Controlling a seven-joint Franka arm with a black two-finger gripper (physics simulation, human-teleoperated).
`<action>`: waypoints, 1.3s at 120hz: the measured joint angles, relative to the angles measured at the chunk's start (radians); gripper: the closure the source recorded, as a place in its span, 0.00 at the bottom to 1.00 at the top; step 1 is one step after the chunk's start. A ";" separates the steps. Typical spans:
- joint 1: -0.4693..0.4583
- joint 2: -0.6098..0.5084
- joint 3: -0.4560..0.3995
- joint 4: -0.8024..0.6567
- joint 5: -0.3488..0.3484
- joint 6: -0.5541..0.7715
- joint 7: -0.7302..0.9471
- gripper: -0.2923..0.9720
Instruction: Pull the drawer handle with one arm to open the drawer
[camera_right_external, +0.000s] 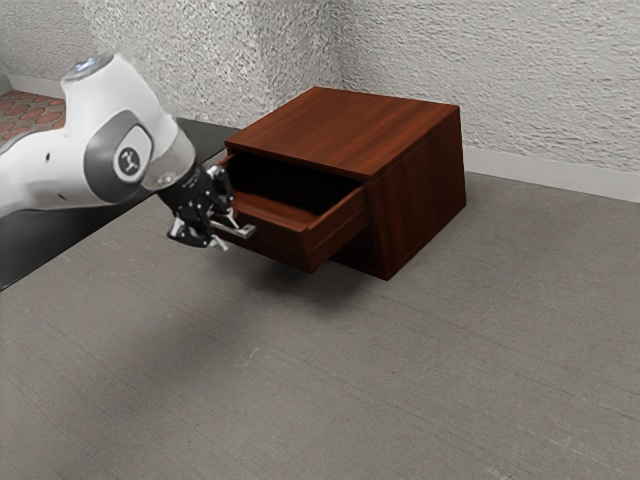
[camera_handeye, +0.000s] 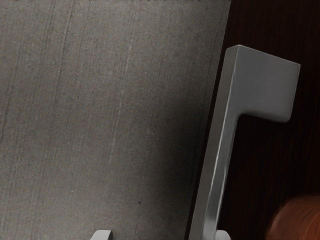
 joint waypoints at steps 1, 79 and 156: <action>0.000 -0.001 0.001 -0.002 0.000 0.000 0.000 0.63; 0.002 -0.100 0.016 -0.117 0.001 0.021 0.000 0.63; -0.094 -0.188 0.008 0.265 0.043 -0.332 -0.005 0.37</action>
